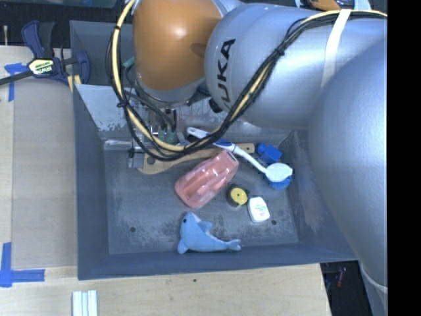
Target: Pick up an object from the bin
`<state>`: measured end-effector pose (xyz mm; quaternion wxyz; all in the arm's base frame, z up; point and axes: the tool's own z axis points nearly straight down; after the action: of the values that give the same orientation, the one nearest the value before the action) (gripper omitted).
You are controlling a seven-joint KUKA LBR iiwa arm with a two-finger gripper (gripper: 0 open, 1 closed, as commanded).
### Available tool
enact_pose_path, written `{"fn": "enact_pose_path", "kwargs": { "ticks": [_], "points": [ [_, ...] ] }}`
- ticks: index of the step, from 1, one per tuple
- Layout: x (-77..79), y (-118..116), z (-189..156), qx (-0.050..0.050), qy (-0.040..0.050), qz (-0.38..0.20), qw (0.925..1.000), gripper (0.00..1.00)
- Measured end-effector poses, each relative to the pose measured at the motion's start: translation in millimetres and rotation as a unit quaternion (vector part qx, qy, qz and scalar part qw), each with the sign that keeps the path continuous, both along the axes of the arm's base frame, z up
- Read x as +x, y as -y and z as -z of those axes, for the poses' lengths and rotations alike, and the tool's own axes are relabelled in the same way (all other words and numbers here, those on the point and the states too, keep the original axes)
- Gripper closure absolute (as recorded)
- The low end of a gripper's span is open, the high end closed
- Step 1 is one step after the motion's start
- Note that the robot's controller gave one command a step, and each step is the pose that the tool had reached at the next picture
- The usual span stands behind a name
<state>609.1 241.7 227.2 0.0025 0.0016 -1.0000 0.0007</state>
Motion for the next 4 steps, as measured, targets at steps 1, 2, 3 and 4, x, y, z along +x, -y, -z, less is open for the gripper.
{"fn": "enact_pose_path", "kwargs": {
  "ticks": [1,2,3,4],
  "points": [
    [1.7,1.2,-5.7,0.001,0.0041,0.002,1.0000,0.00],
    [-11.4,36.2,77.7,0.000,-0.0004,-0.049,0.9988,0.00],
    [-10.5,23.6,-31.5,0.003,0.0058,-0.025,0.9997,0.00],
    [-19.2,54.7,48.9,0.002,0.0034,-0.037,0.9993,0.00]
  ]
}}
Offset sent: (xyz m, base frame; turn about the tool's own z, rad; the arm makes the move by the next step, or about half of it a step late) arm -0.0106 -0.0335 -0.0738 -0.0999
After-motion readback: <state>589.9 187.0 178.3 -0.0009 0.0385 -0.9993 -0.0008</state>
